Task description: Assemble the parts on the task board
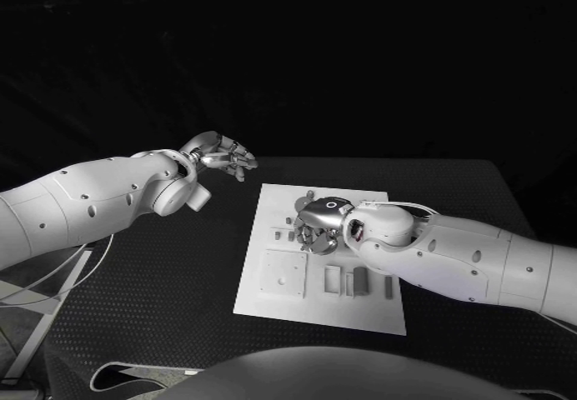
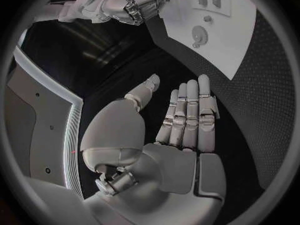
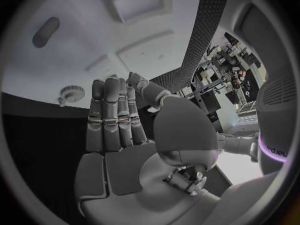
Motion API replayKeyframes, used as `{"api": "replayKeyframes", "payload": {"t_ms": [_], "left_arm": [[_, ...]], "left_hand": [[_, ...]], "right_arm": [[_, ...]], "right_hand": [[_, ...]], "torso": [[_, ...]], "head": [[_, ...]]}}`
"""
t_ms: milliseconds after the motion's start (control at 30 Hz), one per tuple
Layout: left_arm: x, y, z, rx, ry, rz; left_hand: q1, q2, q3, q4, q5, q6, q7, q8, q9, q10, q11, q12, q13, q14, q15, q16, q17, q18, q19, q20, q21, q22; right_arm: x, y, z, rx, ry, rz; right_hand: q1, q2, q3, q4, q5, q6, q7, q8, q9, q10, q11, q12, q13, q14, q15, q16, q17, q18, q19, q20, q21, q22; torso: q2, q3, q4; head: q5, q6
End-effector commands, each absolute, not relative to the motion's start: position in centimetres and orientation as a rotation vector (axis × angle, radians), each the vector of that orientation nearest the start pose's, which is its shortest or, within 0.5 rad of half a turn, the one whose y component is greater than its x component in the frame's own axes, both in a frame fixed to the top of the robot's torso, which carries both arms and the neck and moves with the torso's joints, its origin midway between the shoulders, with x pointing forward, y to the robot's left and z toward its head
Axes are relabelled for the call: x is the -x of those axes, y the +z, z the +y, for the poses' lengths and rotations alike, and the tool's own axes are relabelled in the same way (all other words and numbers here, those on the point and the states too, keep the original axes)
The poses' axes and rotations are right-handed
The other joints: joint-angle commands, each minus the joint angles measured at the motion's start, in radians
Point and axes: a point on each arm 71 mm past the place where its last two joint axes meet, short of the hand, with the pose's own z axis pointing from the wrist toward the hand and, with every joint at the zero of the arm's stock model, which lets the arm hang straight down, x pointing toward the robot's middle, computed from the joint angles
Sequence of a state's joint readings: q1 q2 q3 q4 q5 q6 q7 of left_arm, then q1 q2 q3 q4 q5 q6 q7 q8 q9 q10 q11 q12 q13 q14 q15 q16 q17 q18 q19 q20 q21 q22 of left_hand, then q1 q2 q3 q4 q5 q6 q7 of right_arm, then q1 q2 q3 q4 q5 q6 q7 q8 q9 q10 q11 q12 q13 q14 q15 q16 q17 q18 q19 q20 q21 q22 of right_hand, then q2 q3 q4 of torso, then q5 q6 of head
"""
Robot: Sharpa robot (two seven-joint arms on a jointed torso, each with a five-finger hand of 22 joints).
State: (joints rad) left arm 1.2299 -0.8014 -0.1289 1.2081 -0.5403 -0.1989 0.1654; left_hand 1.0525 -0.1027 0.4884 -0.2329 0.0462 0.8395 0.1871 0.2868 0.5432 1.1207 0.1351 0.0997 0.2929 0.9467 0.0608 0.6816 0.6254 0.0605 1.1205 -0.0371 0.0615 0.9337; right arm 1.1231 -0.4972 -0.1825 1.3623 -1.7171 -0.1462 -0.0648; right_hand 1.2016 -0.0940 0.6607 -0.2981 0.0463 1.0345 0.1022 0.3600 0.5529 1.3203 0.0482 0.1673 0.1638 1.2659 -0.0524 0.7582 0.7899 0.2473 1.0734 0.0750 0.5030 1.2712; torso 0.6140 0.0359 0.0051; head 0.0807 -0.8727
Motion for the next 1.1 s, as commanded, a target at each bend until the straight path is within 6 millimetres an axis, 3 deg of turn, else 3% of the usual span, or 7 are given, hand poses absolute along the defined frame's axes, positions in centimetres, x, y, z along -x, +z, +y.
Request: {"api": "replayKeyframes", "payload": {"t_ms": [33,233,867,1100], "left_arm": [[-53.0,-21.9,27.8,0.688,-1.017,1.748],[-53.0,-21.9,27.7,0.687,-1.019,1.749],[-53.0,-21.9,27.5,0.685,-1.022,1.750],[-53.0,-21.9,27.4,0.684,-1.025,1.752]], "left_hand": [[-0.005,0.000,0.002,0.006,0.004,-0.005,-0.001,0.004,-0.001,-0.009,-0.001,0.006,-0.001,0.004,0.001,-0.005,0.001,0.010,0.007,0.001,0.007,-0.002],[-0.005,0.000,0.002,0.007,0.004,-0.005,-0.001,0.004,-0.001,-0.009,-0.001,0.006,-0.001,0.004,0.001,-0.005,0.002,0.010,0.007,0.001,0.007,-0.002],[-0.005,0.000,0.002,0.008,0.004,-0.005,-0.001,0.004,-0.001,-0.009,0.000,0.007,-0.002,0.005,0.000,-0.007,0.004,0.010,0.008,0.001,0.007,-0.003],[-0.004,0.000,0.002,0.008,0.004,-0.005,-0.001,0.004,-0.001,-0.009,-0.001,0.007,-0.002,0.005,0.000,-0.007,0.005,0.010,0.008,0.001,0.007,-0.004]], "right_arm": [[-44.2,-28.5,-5.7,0.740,0.687,1.831],[-44.0,-29.1,-5.5,0.756,0.681,1.837],[-43.3,-29.8,-4.5,0.792,0.688,1.844],[-42.8,-31.2,-4.7,0.811,0.672,1.861]], "right_hand": [[0.000,0.013,0.004,0.004,0.002,0.003,0.001,0.003,0.002,0.001,0.003,-0.006,0.002,0.000,-0.005,0.002,0.001,0.015,0.004,0.001,-0.001,0.002],[0.000,0.013,0.004,0.004,0.002,0.003,0.001,0.003,0.002,0.001,0.003,-0.007,0.002,0.000,-0.005,0.002,0.001,0.015,0.004,0.001,-0.002,0.002],[-0.001,0.014,0.004,0.004,0.002,0.002,0.001,0.003,0.004,0.001,0.003,-0.009,0.004,0.000,-0.005,0.002,0.002,0.015,0.004,0.000,-0.002,0.003],[-0.001,0.015,0.004,0.004,0.002,0.001,0.001,0.003,0.005,0.001,0.003,-0.009,0.004,0.001,-0.005,0.002,0.002,0.015,0.005,0.000,-0.002,0.003]], "torso": [[-0.001,0.0011,-0.0008],[0.000,-0.0007,-0.0008],[0.000,-0.0004,0.0000],[0.000,0.0007,0.0001]], "head": [[0.007,0.000],[0.010,0.000],[0.019,0.000],[0.018,0.000]]}}
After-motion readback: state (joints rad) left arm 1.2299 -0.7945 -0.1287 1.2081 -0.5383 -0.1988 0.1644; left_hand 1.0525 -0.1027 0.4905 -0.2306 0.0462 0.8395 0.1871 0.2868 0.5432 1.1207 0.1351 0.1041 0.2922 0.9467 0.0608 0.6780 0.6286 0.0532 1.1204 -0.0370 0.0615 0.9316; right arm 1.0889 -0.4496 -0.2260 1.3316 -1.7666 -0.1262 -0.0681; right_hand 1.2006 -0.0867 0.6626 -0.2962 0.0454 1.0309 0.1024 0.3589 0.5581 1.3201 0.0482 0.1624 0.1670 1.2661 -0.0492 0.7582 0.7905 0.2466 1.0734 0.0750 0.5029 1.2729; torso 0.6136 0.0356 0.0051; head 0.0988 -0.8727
